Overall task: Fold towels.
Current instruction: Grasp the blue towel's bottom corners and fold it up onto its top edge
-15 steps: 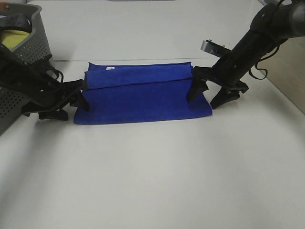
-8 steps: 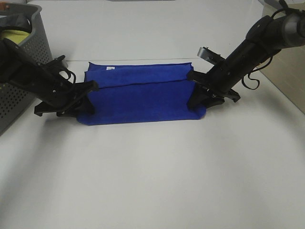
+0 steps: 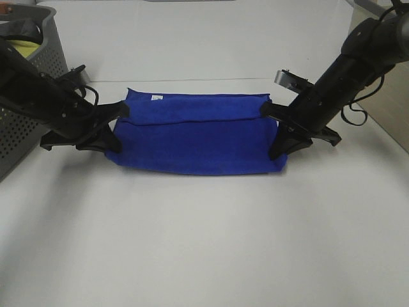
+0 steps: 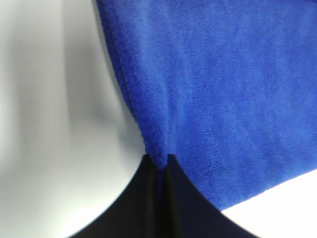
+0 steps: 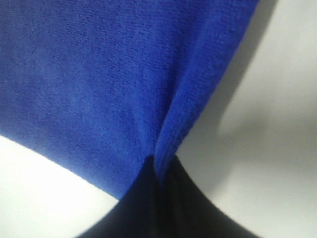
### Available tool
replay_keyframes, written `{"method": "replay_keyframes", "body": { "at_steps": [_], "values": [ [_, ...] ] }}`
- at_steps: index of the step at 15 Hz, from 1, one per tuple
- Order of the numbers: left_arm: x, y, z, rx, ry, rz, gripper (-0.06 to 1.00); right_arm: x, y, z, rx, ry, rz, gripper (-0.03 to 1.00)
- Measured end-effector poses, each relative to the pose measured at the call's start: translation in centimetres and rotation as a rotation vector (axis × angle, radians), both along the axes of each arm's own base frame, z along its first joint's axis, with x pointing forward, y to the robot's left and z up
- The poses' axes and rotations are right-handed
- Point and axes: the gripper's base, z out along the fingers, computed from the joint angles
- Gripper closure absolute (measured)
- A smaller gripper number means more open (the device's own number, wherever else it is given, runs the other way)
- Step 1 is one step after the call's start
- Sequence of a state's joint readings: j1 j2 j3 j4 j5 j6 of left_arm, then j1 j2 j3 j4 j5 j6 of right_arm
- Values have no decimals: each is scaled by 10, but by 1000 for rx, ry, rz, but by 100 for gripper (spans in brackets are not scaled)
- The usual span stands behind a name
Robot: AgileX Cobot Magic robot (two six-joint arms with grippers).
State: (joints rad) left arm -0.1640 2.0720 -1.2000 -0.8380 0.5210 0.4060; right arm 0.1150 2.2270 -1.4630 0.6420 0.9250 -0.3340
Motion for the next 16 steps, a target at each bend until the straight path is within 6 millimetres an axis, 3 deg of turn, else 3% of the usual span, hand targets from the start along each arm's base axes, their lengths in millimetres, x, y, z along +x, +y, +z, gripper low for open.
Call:
{"method": "replay_keyframes", "body": {
  "at_steps": [3, 6, 9, 12, 16],
  "values": [
    [-34, -1, -5, 12, 72, -26, 94, -43, -7, -8, -29, 62, -5, 97],
    [-40, -1, 13, -1, 41, -32, 94, -54, -7, 10, -9, 16, 10, 97],
    [-28, -2, 35, -5, -51, -16, 94, -31, -4, 35, 0, -100, 6, 97],
    [-4, -3, 52, -11, -152, 49, 94, 3, -1, 60, 12, -219, -12, 97],
    [35, -4, 56, 6, -273, 108, 94, 44, 0, 56, -25, -277, -47, 97]
  ]
}}
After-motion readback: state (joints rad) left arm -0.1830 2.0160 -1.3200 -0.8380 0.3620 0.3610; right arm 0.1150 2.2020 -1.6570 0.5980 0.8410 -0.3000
